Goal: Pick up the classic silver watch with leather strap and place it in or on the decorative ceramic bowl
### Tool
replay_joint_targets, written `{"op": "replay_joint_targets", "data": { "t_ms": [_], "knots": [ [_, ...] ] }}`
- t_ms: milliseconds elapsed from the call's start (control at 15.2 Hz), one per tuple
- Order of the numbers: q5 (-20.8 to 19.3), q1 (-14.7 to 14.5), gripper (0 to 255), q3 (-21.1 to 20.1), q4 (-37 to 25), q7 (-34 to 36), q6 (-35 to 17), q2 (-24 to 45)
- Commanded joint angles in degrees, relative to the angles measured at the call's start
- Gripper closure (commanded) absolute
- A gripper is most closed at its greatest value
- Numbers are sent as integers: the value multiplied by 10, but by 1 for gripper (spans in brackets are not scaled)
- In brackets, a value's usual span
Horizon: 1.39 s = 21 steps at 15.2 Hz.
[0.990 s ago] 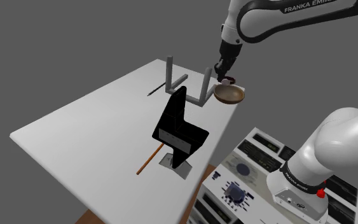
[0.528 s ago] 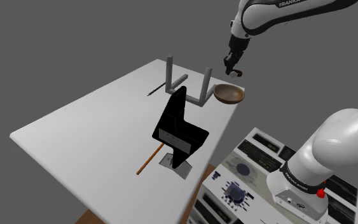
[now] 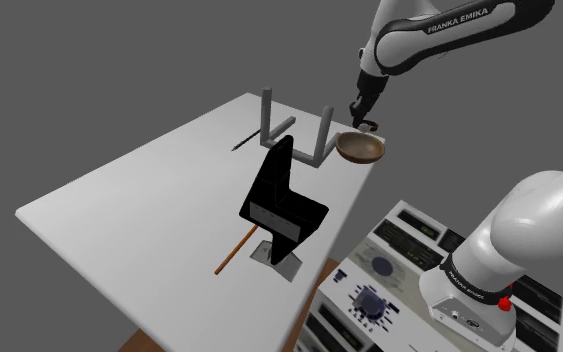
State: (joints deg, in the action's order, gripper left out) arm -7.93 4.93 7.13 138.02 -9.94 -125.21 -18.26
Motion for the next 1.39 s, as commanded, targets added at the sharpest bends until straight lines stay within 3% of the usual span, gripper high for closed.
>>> {"op": "replay_joint_targets", "data": {
  "t_ms": [0,462,924,990,1320],
  "knots": [
    [-1,1,255,1,9,0,-18,9],
    [-4,2,255,4,39,4,-73,34],
    [-4,2,255,4,39,4,-73,34],
    [-4,2,0,4,39,4,-73,34],
    [-4,2,0,4,39,4,-73,34]
  ]
}}
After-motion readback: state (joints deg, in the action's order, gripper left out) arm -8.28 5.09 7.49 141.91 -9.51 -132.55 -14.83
